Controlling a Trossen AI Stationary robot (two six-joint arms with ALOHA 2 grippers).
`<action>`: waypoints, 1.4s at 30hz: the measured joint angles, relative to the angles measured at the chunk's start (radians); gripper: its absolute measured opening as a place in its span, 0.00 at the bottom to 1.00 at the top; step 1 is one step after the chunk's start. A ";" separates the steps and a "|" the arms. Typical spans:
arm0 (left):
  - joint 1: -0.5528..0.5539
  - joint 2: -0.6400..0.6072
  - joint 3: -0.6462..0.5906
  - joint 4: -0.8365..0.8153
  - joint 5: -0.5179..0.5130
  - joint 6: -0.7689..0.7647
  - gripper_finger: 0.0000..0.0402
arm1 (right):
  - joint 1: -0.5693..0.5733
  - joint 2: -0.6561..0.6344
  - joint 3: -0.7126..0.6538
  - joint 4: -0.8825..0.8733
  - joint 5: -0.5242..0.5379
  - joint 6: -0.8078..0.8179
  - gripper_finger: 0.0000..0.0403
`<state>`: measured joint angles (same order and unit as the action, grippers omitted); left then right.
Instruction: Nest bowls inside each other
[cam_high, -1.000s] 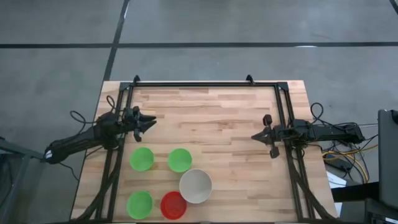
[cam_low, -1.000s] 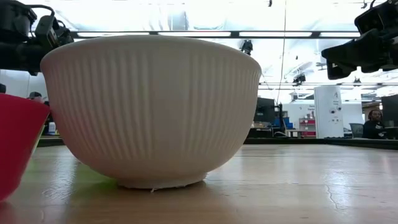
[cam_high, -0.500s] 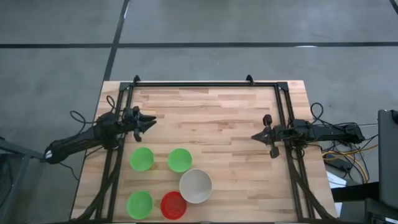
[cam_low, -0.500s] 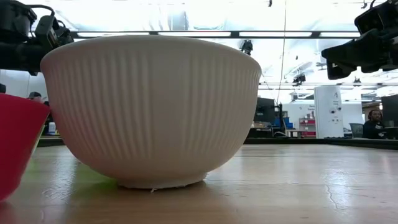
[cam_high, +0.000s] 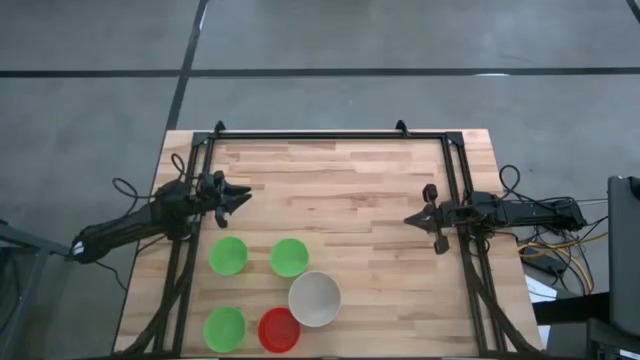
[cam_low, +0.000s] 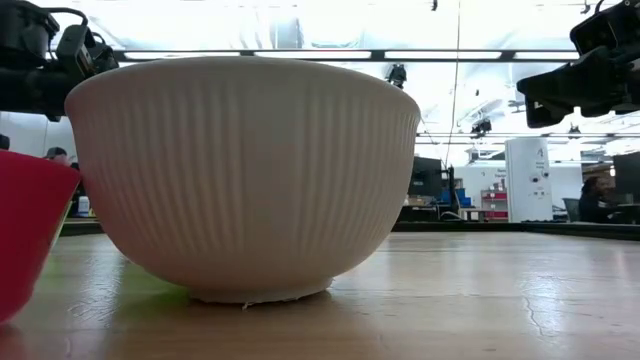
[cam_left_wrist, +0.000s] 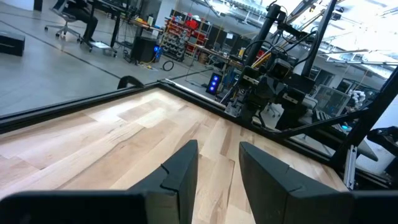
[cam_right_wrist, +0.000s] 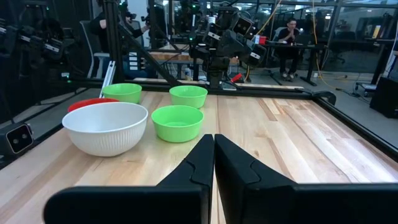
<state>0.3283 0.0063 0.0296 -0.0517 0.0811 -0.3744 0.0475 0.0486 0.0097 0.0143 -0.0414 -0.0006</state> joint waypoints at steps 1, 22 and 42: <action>0.000 0.000 0.000 0.000 0.000 0.000 0.30 | 0.000 0.000 0.000 0.000 0.000 0.000 0.02; 0.000 0.000 0.000 0.000 0.000 0.000 0.30 | 0.000 0.000 0.000 0.000 0.000 0.000 0.02; 0.000 0.000 -0.004 0.036 -0.019 0.000 0.30 | 0.000 0.000 0.000 0.000 0.000 0.000 0.02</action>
<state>0.3286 0.0066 0.0254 -0.0158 0.0620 -0.3740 0.0476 0.0486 0.0096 0.0143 -0.0414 -0.0002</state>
